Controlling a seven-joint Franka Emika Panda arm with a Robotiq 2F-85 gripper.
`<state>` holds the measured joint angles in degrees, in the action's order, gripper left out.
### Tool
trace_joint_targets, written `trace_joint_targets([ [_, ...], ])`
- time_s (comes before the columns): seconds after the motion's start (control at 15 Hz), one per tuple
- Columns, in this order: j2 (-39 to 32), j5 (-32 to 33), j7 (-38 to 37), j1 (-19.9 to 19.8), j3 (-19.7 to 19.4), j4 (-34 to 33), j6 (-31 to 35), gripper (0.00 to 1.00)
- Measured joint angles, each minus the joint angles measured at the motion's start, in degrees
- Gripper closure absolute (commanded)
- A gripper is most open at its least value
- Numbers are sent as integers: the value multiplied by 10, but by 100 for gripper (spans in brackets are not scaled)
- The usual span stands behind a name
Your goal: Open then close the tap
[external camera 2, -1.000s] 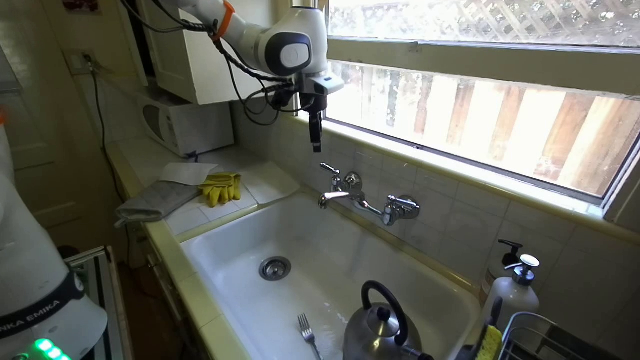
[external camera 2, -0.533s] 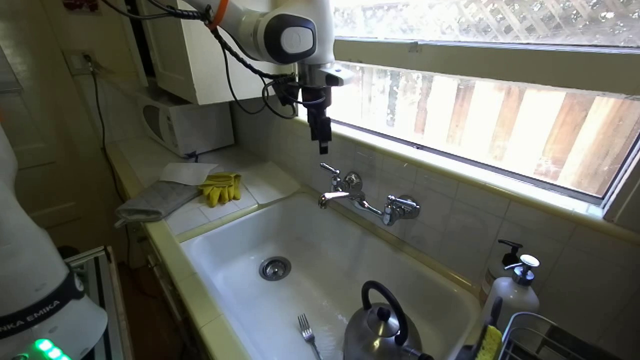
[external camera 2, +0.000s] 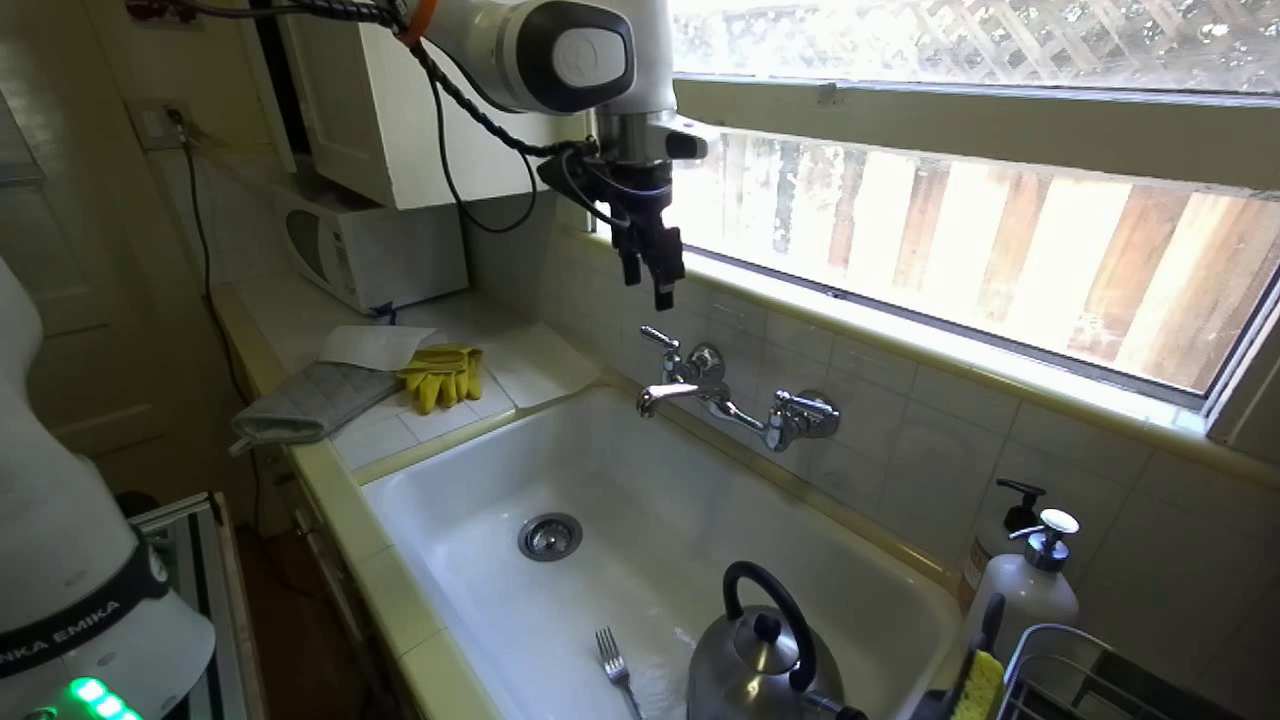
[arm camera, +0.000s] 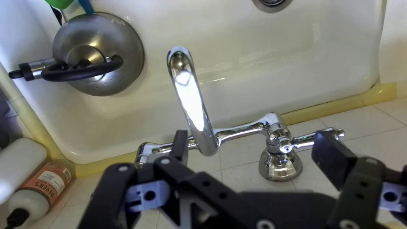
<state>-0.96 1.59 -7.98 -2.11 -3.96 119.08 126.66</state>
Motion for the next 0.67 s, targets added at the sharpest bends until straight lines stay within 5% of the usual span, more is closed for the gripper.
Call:
trace_joint_targets([
  [0.67,28,0,89,-18,-6,22,0,0],
])
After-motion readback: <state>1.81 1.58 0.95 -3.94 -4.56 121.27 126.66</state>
